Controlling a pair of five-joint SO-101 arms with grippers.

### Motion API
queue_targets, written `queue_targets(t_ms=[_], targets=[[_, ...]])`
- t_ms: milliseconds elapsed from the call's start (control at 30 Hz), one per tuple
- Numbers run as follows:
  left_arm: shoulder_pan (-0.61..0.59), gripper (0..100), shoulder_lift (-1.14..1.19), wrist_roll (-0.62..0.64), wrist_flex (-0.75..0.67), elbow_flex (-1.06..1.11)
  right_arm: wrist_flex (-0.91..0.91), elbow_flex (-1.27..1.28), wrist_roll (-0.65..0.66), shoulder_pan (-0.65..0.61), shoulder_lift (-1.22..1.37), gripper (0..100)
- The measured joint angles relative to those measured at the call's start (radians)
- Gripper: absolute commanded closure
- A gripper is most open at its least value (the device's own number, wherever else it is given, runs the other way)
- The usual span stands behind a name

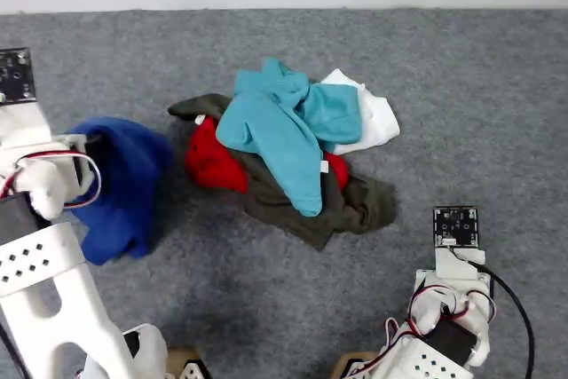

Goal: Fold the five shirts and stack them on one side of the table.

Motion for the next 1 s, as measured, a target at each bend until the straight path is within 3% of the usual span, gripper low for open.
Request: queue_targets(t_ms=[267, 433, 567, 767, 1000], targets=[[0.058, 65, -0.008, 0.000, 0.028, -0.002, 0.000, 0.000, 0.000, 0.000, 0.000, 79.8], [0.199, 65, -0.008, 0.003, 0.028, 0.000, 0.000, 0.000, 0.000, 0.000, 0.000, 79.8], [0.388, 65, -0.008, 0.005, 0.021, 0.066, 0.000, 0.000, 0.000, 0.000, 0.000, 79.8], [0.635, 65, 0.005, 0.051, -0.189, 0.160, 0.000, 0.000, 0.000, 0.000, 0.000, 79.8], [0.727, 66, 0.318, 0.137, -0.371, 0.127, 0.000, 0.000, 0.002, 0.000, 0.000, 79.8]])
